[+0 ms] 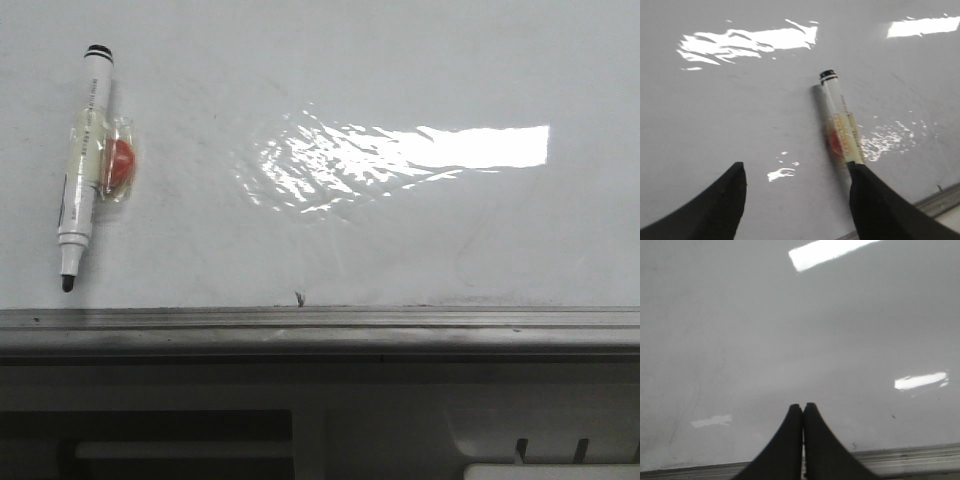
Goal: Write number 9 on whiteboard
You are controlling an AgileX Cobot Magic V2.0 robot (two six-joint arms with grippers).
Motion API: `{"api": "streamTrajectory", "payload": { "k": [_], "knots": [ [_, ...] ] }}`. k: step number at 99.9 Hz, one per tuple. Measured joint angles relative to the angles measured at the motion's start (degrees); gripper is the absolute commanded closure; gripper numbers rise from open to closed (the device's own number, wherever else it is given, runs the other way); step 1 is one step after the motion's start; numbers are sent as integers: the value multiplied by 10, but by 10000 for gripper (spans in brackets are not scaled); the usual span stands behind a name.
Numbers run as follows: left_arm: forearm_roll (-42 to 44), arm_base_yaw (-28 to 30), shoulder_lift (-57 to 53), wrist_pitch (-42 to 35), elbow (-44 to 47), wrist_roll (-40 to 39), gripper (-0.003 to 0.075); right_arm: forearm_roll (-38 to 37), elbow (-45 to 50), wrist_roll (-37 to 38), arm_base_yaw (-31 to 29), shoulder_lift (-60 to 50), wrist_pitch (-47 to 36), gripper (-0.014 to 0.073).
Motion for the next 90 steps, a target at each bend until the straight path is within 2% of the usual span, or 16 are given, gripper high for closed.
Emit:
{"api": "streamTrajectory", "payload": {
  "k": [46,77,90],
  "knots": [
    [-83,-165,210,-178,0,0,303,0,0,0,2,0,11,663],
    [-121,-178,306,-271,0,0,306,0,0,0,2,0,11,663],
    [-123,-178,332,-293,-1,0,389,0,0,0,2,0,11,663]
  ]
}}
